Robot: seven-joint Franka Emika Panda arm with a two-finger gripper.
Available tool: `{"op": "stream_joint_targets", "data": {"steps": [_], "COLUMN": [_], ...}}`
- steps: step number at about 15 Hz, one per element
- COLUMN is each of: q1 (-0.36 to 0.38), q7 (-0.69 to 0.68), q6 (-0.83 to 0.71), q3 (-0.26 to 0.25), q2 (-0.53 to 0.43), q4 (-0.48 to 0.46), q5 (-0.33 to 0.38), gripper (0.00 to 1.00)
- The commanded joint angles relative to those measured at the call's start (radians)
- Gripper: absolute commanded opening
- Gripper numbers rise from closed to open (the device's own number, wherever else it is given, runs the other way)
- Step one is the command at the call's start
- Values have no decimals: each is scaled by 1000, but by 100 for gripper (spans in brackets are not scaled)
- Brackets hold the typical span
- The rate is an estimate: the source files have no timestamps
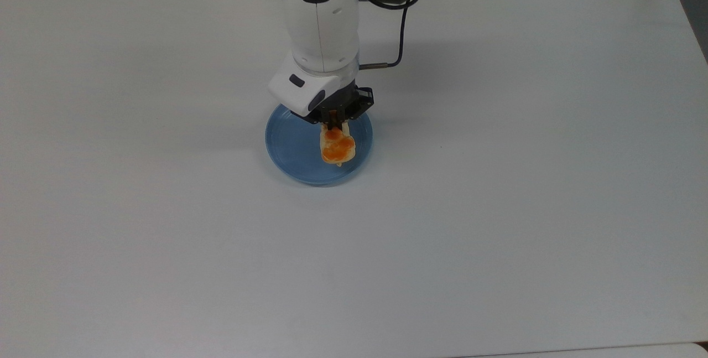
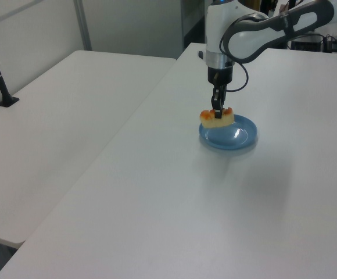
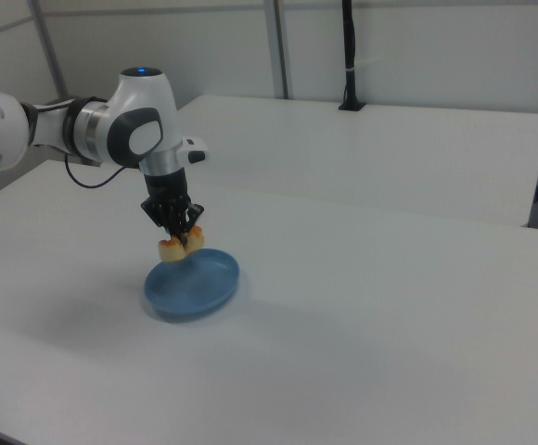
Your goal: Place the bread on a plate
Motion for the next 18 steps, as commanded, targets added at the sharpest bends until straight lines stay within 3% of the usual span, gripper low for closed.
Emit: {"op": "stream_joint_targets", "data": {"steps": [1,3,7,8,14,16,18], "q1": [26,25,26,26,19,11,-21], "q7": [-19,1,2,2,5,45,128], "q6": [127,150,147,147,75,3,-81], "q3": [-9,-9,-9,-10,-3,3,44], "q2": [-55,-51,-51,-51,-103,-136,-166], "q4": [-126,-128,-135,-143,-132,-105,-65], "q5": [18,18,16,16,-7,-52,-140], "gripper": [15,35,96,100,100,100,100]}}
